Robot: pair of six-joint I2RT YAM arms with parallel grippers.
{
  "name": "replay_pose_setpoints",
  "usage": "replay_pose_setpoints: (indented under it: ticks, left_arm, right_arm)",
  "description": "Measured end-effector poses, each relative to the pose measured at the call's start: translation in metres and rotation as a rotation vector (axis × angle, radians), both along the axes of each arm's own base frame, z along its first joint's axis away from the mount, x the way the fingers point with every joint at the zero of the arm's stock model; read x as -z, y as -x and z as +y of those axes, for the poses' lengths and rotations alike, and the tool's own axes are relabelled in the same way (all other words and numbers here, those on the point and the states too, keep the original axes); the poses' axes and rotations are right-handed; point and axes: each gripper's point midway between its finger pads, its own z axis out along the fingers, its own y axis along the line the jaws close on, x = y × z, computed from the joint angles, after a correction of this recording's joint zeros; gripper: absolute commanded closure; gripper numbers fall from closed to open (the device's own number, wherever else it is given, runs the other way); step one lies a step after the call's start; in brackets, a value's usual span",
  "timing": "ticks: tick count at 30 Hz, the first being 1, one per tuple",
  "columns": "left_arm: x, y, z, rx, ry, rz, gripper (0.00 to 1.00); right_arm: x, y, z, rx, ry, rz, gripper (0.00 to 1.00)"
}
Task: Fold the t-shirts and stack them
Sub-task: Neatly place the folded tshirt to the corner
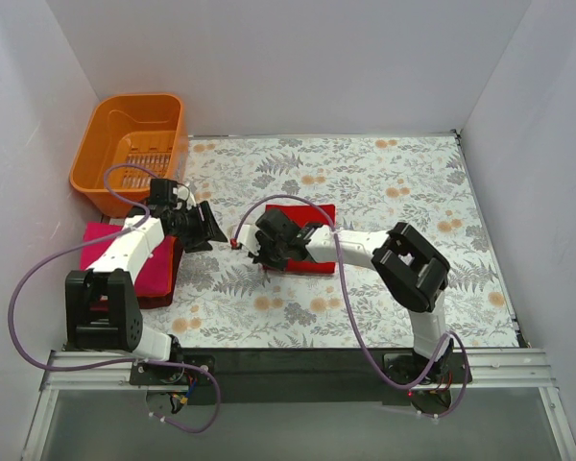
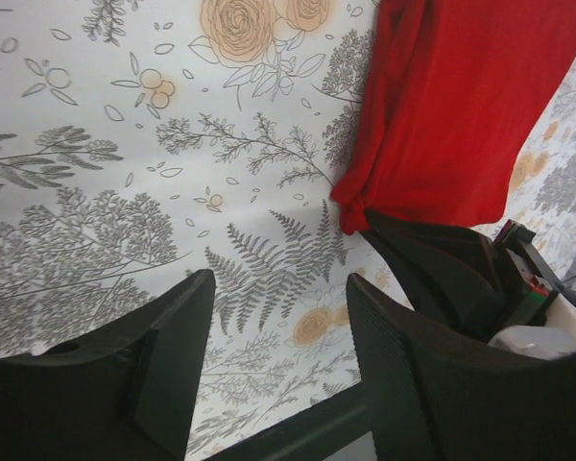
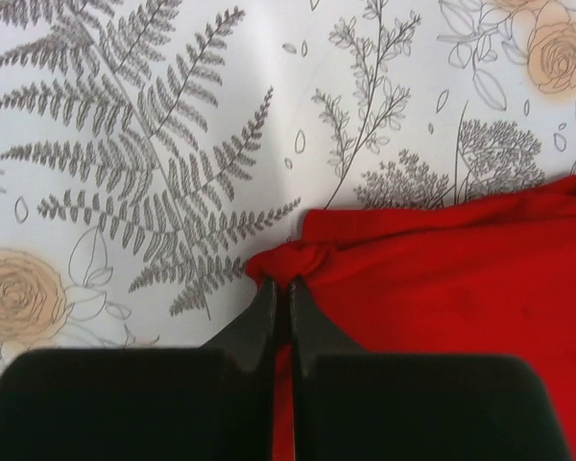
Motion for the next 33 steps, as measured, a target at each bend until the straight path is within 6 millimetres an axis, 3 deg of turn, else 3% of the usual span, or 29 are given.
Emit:
replay_pose_setpoints:
  ticks: [2, 6, 12, 15, 30, 33]
  left_arm:
    - [0.006, 0.005, -0.005, -0.005, 0.038, 0.017, 0.37]
    - [0.014, 0.007, -0.021, -0.041, 0.158, 0.028, 0.15]
    - [0.031, 0.019, -0.043, -0.113, 0.321, 0.081, 0.13]
    - [0.033, 0.015, -0.055, -0.122, 0.376, 0.079, 0.12]
    - [0.051, 0.021, -0.128, -0.066, 0.562, 0.205, 0.11]
    - [0.051, 0.021, -0.140, -0.040, 0.593, 0.227, 0.16]
  right_arm:
    - [-0.002, 0.004, -0.007, -0.012, -0.005, 0.012, 0.99]
    - [-0.012, 0.014, -0.022, -0.047, -0.030, 0.059, 0.99]
    - [-0.050, 0.024, -0.024, -0.092, -0.134, 0.070, 0.99]
    - [-0.060, 0.032, -0.023, -0.121, -0.168, 0.088, 0.99]
    - [-0.064, 0.053, -0.018, -0.156, -0.220, 0.188, 0.99]
    - [-0.065, 0.057, -0.016, -0.157, -0.231, 0.205, 0.99]
